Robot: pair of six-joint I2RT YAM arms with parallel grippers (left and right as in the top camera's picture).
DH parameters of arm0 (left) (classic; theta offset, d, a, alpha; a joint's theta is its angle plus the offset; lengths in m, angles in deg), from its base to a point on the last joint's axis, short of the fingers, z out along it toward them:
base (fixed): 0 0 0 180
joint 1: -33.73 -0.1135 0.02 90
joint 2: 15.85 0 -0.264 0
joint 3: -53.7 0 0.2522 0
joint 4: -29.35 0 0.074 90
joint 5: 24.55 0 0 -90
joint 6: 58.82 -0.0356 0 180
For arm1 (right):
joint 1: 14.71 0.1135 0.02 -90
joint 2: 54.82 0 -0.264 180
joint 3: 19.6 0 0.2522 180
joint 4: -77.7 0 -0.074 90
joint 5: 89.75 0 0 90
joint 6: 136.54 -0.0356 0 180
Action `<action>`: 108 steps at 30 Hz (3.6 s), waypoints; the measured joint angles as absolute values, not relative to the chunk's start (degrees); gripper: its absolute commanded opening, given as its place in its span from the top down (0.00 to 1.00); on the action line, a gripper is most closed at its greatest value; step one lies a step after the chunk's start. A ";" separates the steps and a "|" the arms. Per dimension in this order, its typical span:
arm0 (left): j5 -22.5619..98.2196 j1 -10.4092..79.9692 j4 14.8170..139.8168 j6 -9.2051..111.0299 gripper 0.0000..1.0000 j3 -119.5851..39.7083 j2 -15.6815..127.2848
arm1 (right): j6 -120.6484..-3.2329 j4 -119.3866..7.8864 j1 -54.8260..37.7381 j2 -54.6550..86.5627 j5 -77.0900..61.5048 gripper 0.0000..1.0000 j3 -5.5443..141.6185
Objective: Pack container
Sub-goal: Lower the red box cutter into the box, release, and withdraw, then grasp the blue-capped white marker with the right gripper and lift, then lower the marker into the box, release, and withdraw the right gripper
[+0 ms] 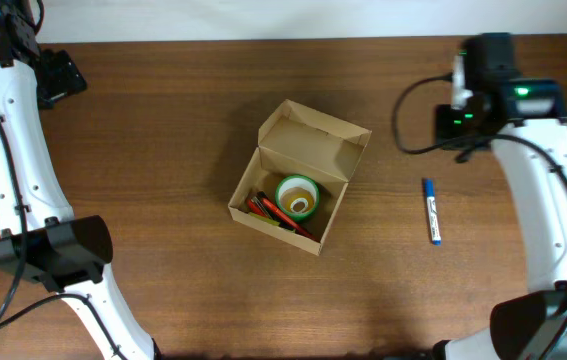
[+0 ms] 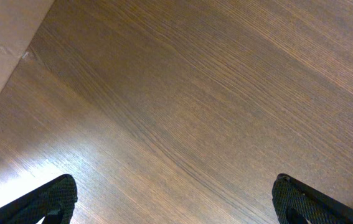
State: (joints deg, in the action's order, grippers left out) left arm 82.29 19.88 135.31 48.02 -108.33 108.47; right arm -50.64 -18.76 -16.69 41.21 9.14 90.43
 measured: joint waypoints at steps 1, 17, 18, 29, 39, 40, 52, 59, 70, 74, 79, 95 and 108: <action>82.29 19.88 135.29 48.02 0.01 -108.33 108.47 | -50.90 -18.93 -18.52 40.99 9.18 0.68 89.64; 82.29 19.88 135.27 48.02 0.01 -108.31 108.49 | -29.77 -37.97 -23.92 40.53 1.62 0.21 58.65; 82.29 19.88 135.29 48.02 0.01 -108.31 108.47 | -29.81 -38.10 -23.70 42.13 1.62 0.21 58.65; 82.29 19.88 135.29 48.02 0.00 -108.31 108.47 | -31.67 -41.69 -18.94 50.89 1.25 0.46 58.63; 82.29 19.88 135.29 48.02 0.00 -108.31 108.47 | -32.91 -43.39 -18.96 51.88 2.60 0.53 57.91; 82.29 19.88 135.29 48.02 0.00 -108.31 108.47 | -33.00 -43.43 -18.96 51.88 2.58 0.54 57.91; 82.29 19.88 135.27 48.02 0.00 -108.31 108.49 | -33.26 -43.41 -19.11 51.83 -0.18 0.96 58.06; 82.26 19.88 135.31 48.02 0.00 -108.31 108.47 | -36.96 -37.64 -19.11 42.63 -4.39 0.96 60.92; 82.29 19.88 135.29 48.02 0.00 -108.31 108.47 | -35.49 -28.00 -9.74 37.91 -11.43 0.97 83.37; 82.29 19.88 135.29 48.02 0.00 -108.31 108.47 | -31.01 -28.02 4.58 37.80 -9.68 0.96 87.37; 82.29 19.88 135.29 48.02 0.00 -108.31 108.47 | -24.02 -27.61 16.65 37.80 -5.97 0.96 87.37; 82.29 19.88 135.29 48.02 0.00 -108.31 108.47 | -17.68 -30.82 24.78 51.50 -1.25 0.96 87.37; 82.26 19.88 135.29 48.02 0.01 -108.31 108.47 | -19.56 -31.89 24.78 57.23 -1.57 0.96 81.99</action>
